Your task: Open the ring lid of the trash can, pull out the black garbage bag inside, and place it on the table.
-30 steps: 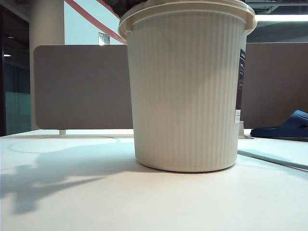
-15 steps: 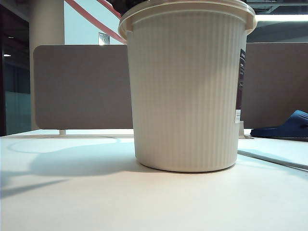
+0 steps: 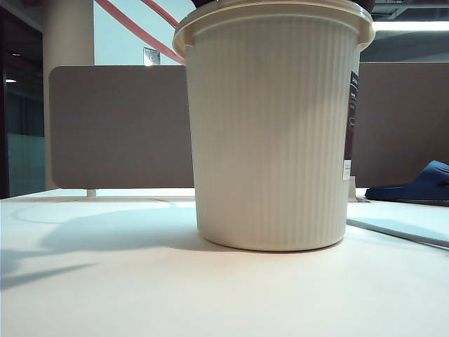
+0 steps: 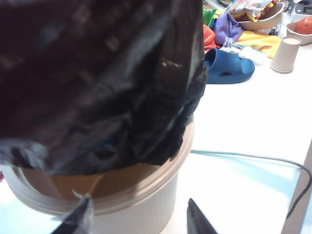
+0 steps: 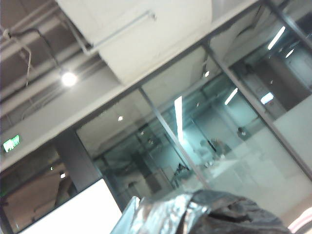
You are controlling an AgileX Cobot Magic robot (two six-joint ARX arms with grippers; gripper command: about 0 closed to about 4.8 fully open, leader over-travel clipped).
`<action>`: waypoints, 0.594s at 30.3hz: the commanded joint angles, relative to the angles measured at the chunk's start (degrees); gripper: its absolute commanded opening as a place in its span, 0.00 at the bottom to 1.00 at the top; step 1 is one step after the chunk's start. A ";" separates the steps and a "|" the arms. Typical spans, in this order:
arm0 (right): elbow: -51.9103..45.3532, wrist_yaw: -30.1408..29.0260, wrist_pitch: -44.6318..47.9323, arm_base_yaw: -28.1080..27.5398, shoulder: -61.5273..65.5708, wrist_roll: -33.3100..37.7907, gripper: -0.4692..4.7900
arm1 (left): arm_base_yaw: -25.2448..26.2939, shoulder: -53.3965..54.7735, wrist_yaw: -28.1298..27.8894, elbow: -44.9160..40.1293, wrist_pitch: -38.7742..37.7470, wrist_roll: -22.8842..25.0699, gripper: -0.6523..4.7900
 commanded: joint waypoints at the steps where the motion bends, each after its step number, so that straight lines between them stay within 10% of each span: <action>1: 2.38 1.60 1.14 -1.46 -0.59 1.01 0.09 | -0.04 -0.37 -0.15 0.17 0.02 -0.17 0.57; 18: 12.37 1.33 0.63 -13.25 -0.59 2.49 0.09 | 0.00 -0.35 -0.17 0.13 -1.57 1.16 0.57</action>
